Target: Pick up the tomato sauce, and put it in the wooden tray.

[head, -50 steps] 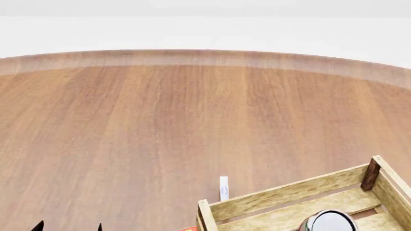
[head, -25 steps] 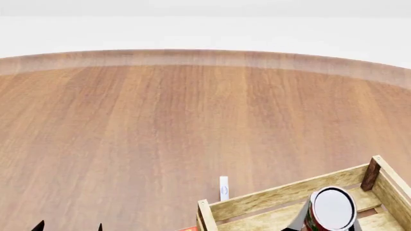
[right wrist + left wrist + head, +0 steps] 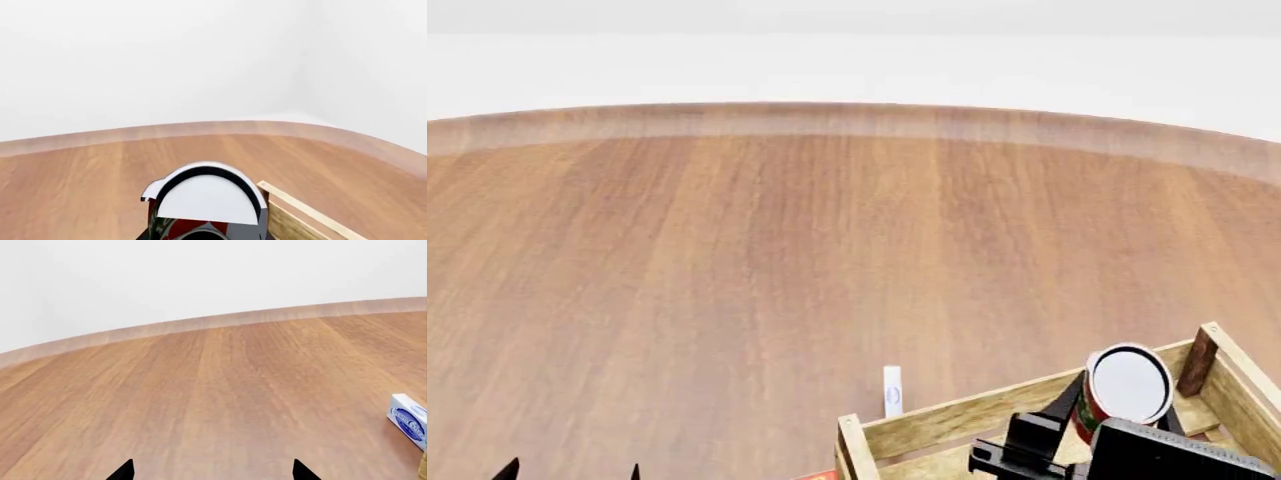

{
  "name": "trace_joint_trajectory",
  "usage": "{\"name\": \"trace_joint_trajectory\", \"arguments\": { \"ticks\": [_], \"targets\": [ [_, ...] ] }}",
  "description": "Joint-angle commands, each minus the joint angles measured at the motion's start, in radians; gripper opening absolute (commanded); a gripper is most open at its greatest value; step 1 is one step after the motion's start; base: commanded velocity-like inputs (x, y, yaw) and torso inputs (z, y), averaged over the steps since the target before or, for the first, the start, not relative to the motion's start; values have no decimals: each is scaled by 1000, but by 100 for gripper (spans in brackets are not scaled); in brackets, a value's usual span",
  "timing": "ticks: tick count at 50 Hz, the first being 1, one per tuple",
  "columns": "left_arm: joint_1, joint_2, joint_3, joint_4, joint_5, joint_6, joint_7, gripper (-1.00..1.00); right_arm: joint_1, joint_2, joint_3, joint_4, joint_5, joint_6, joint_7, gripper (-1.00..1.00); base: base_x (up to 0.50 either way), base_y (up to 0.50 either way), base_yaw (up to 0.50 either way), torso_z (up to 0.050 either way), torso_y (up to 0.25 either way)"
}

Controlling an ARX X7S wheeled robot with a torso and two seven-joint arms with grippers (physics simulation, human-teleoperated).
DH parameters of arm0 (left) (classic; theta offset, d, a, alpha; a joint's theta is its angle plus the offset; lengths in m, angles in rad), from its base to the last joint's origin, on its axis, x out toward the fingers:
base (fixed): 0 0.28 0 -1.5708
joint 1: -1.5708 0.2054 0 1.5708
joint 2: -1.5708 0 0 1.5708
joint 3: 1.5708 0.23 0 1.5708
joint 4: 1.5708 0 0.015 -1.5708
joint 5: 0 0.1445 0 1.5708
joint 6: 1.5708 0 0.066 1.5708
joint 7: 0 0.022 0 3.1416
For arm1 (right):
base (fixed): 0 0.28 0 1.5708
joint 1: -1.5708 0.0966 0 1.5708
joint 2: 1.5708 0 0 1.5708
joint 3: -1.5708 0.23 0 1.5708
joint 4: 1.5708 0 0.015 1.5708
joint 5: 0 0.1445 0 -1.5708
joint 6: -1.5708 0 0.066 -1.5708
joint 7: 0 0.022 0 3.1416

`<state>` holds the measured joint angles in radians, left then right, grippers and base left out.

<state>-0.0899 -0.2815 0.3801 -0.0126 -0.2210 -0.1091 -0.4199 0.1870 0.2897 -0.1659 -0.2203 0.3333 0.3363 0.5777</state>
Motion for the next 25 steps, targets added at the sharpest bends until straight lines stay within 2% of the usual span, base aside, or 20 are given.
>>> {"name": "trace_joint_trajectory", "arguments": {
  "ticks": [1, 15, 25],
  "targets": [
    [13, 4, -10, -4, -20, 67, 26, 100, 99, -29, 9, 171, -31, -11, -26, -100, 0, 0, 0, 0, 0],
    [11, 2, -4, -3, -21, 66, 22, 100, 149, -42, -4, 264, -46, -28, -23, -100, 0, 0, 0, 0, 1],
    [12, -1, -2, -3, -23, 68, 20, 100, 197, -61, 0, 436, -54, -87, -37, -100, 0, 0, 0, 0, 0]
  ]
}}
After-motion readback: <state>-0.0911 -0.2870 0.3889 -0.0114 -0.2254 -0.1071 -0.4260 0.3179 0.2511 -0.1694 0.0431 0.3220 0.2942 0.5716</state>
